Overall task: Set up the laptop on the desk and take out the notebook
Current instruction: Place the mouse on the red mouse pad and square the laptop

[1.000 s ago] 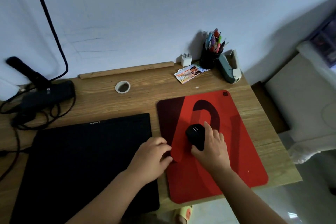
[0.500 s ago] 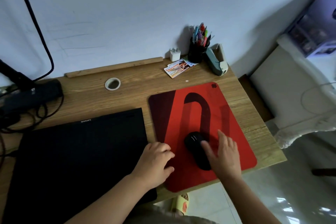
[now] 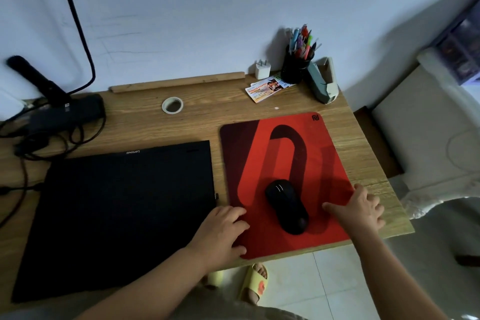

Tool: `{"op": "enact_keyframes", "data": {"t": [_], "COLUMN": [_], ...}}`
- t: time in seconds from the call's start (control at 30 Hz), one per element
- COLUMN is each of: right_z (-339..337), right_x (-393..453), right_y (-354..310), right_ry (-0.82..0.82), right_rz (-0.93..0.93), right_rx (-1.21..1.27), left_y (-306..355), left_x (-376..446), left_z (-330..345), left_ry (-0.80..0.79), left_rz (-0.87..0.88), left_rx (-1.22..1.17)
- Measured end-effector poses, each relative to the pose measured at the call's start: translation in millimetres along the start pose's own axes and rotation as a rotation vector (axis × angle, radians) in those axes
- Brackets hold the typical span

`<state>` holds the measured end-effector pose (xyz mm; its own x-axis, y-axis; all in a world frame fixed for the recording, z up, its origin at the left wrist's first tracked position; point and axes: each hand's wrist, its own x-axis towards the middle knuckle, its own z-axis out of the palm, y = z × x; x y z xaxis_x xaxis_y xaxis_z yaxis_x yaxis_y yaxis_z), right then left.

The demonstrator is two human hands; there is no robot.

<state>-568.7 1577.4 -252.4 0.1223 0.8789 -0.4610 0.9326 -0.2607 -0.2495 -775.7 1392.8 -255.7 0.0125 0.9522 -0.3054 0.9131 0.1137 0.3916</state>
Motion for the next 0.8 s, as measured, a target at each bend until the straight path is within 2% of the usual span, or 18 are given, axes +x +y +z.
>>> {"op": "enact_keyframes", "data": {"t": [0.07,0.13,0.27,0.37,0.47,0.53,0.63,0.67,0.8], "right_z": [-4.5,-1.9,27.9,54.5,72.6,82.3,104.4,111.8,127.2], "right_x": [0.6,-7.4,-47.5,-85.9,-121.4,-140.9,-167.0,-173.1,-182.1], "right_y": [-2.3,-6.6,-29.2,-50.9,-66.3,-68.4,-63.1,-60.8,-56.6], "right_ry": [-0.012,0.054,0.175,0.131,0.12,0.04,-0.254,-0.307,-0.251], "right_rz": [0.011,-0.069,-0.444,-0.699,-0.869,-0.987,-1.115,-1.129,-1.084], "right_rx": [-0.028,-0.09,-0.073,-0.078,-0.087,-0.111,-0.153,-0.162,-0.161], "left_y": [-2.4,-10.8,-29.9,-44.0,-56.5,-62.7,-78.0,-83.2,-95.5], "left_x": [-8.7,-24.3,-67.3,-96.4,-120.0,-133.0,-152.0,-156.6,-162.6], "left_z": [8.6,21.3,24.7,18.1,18.0,22.5,31.9,34.5,40.9], "left_ry": [0.022,0.098,0.233,0.23,0.28,0.311,0.368,0.376,0.375], "left_rz": [0.01,0.014,-0.178,-0.317,-0.415,-0.436,-0.395,-0.38,-0.334], "left_rx": [0.004,0.006,-0.084,-0.111,-0.104,-0.109,-0.094,-0.088,-0.047]}}
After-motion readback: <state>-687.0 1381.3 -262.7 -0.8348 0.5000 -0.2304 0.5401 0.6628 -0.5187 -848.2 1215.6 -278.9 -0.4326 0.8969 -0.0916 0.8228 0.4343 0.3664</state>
